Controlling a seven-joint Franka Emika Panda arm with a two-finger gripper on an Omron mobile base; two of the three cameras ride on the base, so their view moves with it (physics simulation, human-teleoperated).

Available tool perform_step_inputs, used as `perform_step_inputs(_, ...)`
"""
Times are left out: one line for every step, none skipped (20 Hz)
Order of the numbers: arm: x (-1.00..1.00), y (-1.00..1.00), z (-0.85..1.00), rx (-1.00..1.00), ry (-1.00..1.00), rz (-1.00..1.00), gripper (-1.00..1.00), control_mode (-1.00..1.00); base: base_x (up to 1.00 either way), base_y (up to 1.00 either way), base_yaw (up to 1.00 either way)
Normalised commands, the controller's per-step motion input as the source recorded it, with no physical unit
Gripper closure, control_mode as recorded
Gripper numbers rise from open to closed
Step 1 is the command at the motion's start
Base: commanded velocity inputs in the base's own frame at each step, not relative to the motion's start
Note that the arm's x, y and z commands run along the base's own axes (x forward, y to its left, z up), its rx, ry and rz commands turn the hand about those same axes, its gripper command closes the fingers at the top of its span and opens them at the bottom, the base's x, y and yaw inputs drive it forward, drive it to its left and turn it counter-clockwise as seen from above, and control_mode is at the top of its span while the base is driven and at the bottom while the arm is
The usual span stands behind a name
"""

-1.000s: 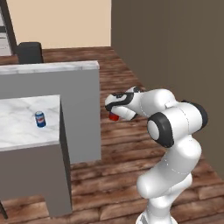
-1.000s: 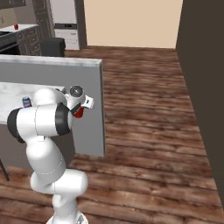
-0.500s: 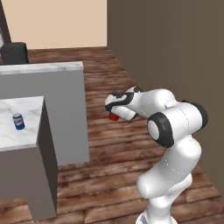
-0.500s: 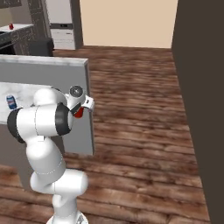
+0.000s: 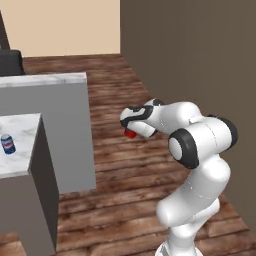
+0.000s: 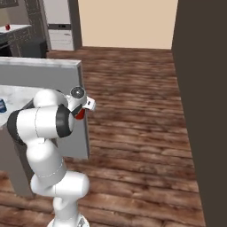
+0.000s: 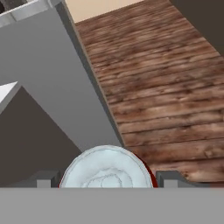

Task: Four empty soda cans are scattered around the kitchen. Gather all the cans and cluster them next to the stove for recycling.

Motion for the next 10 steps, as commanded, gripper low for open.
perform_step_inputs(0.00,0.00,0.00,0.00,0.00,0.00,1.00,1.00,0.59,-0.17,-0.01)
perform_step_inputs(0.00,0.00,0.00,0.00,0.00,0.00,1.00,1.00,0.61,-0.15,-0.02)
perform_step_inputs(0.00,0.00,0.00,0.00,0.00,0.00,1.00,1.00,0.55,-0.17,-0.02)
perform_step_inputs(0.00,0.00,0.00,0.00,0.00,0.00,1.00,1.00,0.53,-0.15,-0.02)
perform_step_inputs(0.00,0.00,0.00,0.00,0.00,0.00,1.00,1.00,0.54,-0.16,-0.03)
perform_step_inputs(0.00,0.00,0.00,0.00,0.00,0.00,1.00,1.00,0.50,-0.19,-0.03)
perform_step_inputs(0.00,0.00,0.00,0.00,0.00,0.00,1.00,1.00,0.51,-0.21,-0.03)
perform_step_inputs(0.00,0.00,0.00,0.00,0.00,0.00,1.00,1.00,0.48,-0.26,-0.01)
perform_step_inputs(0.00,0.00,0.00,0.00,0.00,0.00,1.00,1.00,0.44,-0.29,-0.01)
perform_step_inputs(0.00,0.00,0.00,0.00,0.00,0.00,1.00,1.00,0.38,-0.34,0.00)
